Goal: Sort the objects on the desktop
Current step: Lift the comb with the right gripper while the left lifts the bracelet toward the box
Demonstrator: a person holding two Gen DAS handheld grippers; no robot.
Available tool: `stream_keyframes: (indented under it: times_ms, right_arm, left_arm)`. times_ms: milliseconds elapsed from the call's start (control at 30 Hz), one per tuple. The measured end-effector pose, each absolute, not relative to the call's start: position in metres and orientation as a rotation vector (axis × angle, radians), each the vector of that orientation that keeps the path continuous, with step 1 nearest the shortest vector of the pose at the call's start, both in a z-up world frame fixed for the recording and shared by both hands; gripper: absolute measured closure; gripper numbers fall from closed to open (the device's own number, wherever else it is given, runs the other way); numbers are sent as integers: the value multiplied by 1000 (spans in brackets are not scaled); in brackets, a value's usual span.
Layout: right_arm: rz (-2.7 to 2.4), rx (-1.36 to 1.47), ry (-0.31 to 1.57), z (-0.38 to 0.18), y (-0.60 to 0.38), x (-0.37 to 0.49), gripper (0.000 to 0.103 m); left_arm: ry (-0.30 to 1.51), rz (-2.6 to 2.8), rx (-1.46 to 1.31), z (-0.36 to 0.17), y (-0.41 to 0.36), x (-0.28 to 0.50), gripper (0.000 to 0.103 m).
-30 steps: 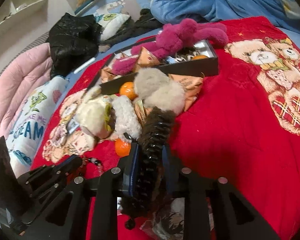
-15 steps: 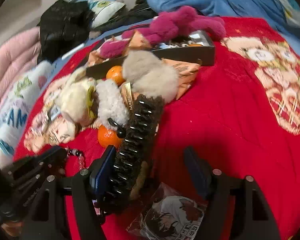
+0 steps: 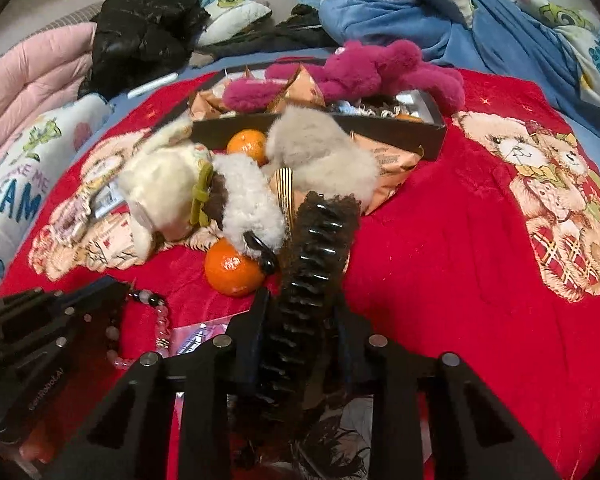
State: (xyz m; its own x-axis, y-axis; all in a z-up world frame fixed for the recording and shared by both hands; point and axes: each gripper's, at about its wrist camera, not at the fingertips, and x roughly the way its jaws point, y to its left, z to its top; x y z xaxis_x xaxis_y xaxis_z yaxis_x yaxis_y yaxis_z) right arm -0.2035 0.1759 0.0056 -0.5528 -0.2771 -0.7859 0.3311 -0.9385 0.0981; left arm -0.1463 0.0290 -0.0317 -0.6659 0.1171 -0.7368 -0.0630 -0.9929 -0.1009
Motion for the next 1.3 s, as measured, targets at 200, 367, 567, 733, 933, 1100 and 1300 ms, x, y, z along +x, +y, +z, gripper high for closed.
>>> stream_keyframes:
  times_ms: [200, 367, 567, 733, 933, 1100, 1300]
  right_arm:
    - [-2486, 1170, -21, 26, 185, -198, 75]
    - [-2485, 1100, -85, 41, 190, -193, 75]
    - [-2473, 1020, -118, 56, 192, -180, 75]
    - [-2476, 982, -92, 63, 187, -174, 75]
    - [-2491, 929, -105, 66, 186, -172, 75]
    - [-2462, 934, -133, 65, 188, -175, 75]
    - [-2445, 927, -153, 71, 184, -180, 75]
  left_arm:
    - [-115, 2806, -1108, -9, 30, -132, 101]
    - [-144, 2824, -1017, 9, 25, -118, 101]
    - [-157, 2867, -946, 23, 25, -108, 101]
    - [-128, 2946, -918, 30, 27, -102, 101]
    - [-131, 2934, -910, 33, 28, -102, 101]
    - [-184, 2926, -925, 40, 18, -112, 101]
    - [-193, 2959, -936, 51, 11, -122, 101]
